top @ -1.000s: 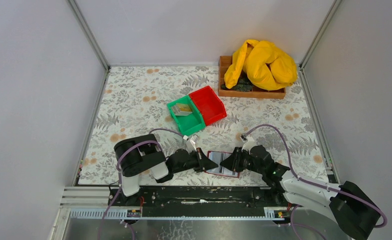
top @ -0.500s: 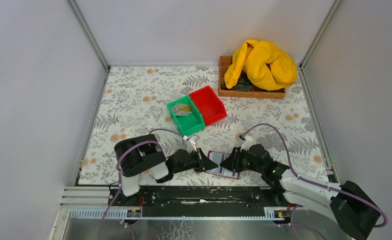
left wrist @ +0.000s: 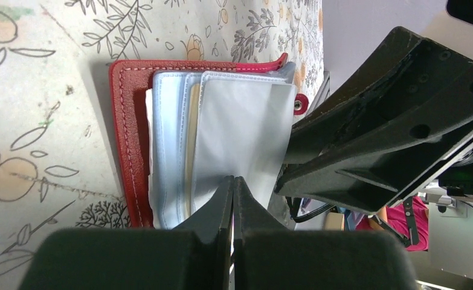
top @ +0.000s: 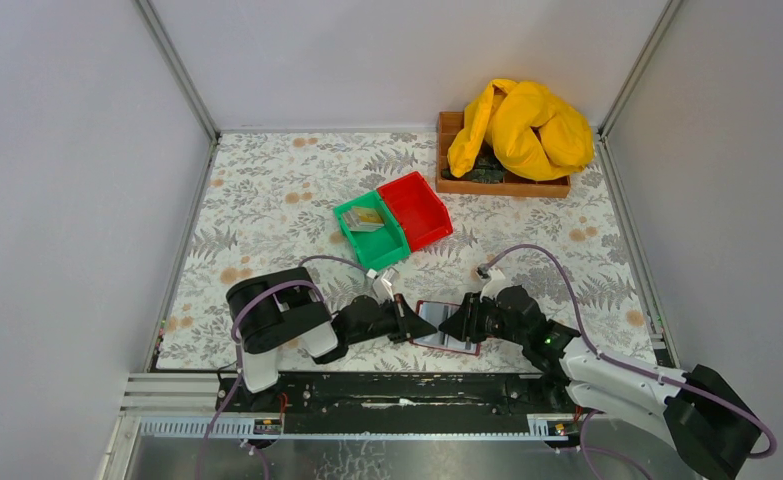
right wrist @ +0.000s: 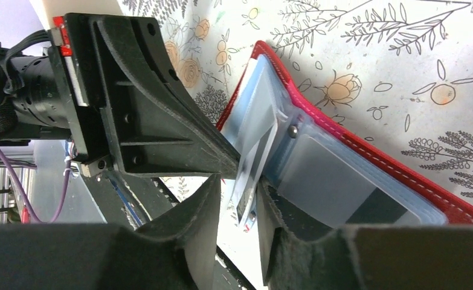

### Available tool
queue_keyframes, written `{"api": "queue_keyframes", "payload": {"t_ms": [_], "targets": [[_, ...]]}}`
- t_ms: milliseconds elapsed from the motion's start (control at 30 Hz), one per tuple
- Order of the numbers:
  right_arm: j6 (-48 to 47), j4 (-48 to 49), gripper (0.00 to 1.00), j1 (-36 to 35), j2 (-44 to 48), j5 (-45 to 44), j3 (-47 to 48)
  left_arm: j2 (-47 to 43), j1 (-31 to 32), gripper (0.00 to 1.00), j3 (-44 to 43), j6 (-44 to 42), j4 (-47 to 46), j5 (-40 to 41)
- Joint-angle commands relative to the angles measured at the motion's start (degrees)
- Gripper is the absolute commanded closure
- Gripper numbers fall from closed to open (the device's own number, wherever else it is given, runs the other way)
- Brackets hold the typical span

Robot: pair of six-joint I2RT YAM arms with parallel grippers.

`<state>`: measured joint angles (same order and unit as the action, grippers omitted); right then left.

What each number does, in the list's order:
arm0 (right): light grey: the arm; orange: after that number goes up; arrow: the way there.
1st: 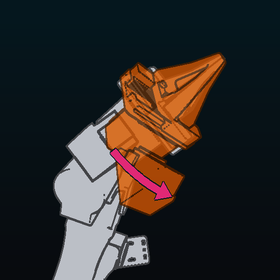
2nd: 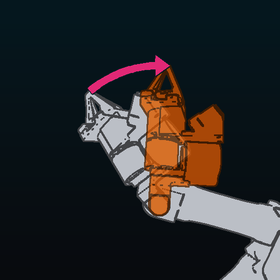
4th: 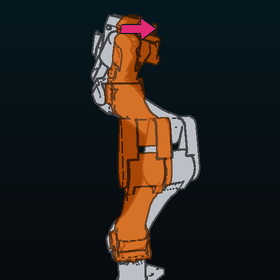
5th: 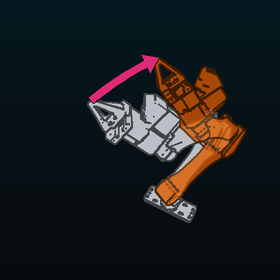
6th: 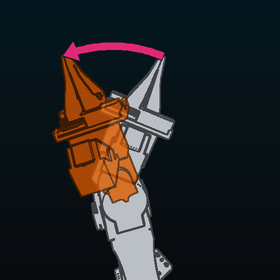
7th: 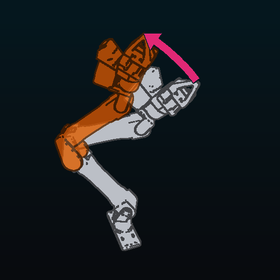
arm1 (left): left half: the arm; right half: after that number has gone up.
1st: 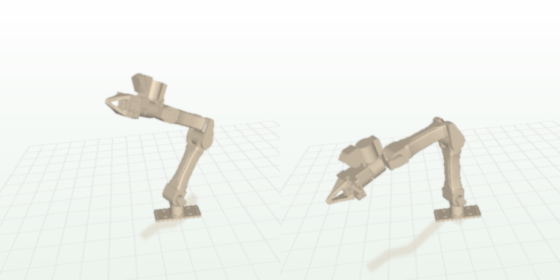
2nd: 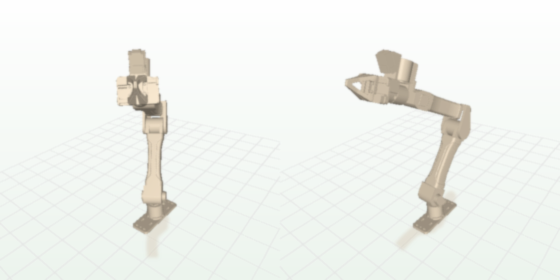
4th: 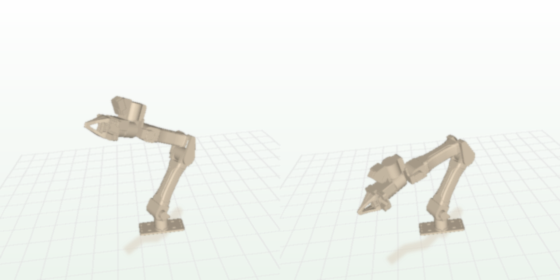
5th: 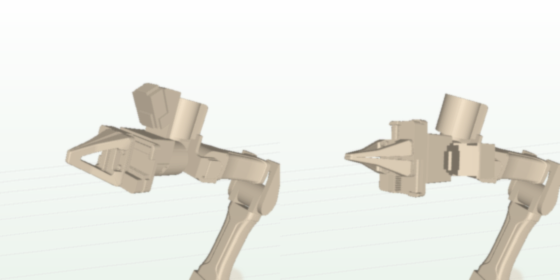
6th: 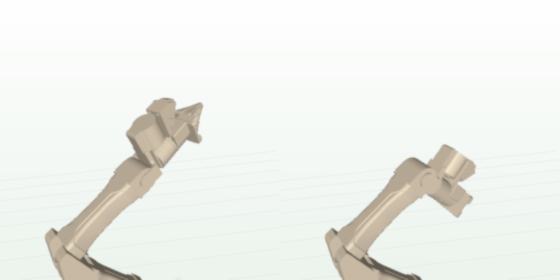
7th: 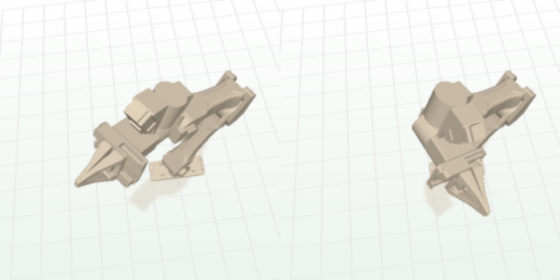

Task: Take the credit cards out of the card holder

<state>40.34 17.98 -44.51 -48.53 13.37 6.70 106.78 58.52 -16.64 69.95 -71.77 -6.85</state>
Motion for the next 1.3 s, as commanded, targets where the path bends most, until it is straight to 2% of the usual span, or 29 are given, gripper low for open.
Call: {"api": "queue_keyframes", "payload": {"t_ms": [0,167,500,633,967,1267], "targets": [[2.12,8.42,0.63,-1.01,3.69,8.30,3.92,2.05,-1.11,1.00,-1.41,-3.55,11.26,3.01],[2.39,8.92,0.63,-0.78,3.51,10.09,4.04,1.47,-1.17,1.00,-1.98,-3.93,12.38,2.95],[6.16,17.46,0.67,-0.10,2.11,14.77,2.74,1.33,-1.27,1.00,-2.65,-4.21,13.29,2.63],[5.07,16.24,0.69,0.39,0.91,13.60,3.43,-0.57,-1.28,1.00,-1.75,-3.79,11.99,2.58],[4.40,18.61,0.75,1.61,-5.17,12.74,3.76,-15.40,-1.26,1.00,-3.51,-9.66,27.54,6.51],[5.83,24.50,0.93,1.82,-10.17,13.70,3.12,-20.95,-1.22,1.00,-1.02,-11.07,32.81,10.53]]}}
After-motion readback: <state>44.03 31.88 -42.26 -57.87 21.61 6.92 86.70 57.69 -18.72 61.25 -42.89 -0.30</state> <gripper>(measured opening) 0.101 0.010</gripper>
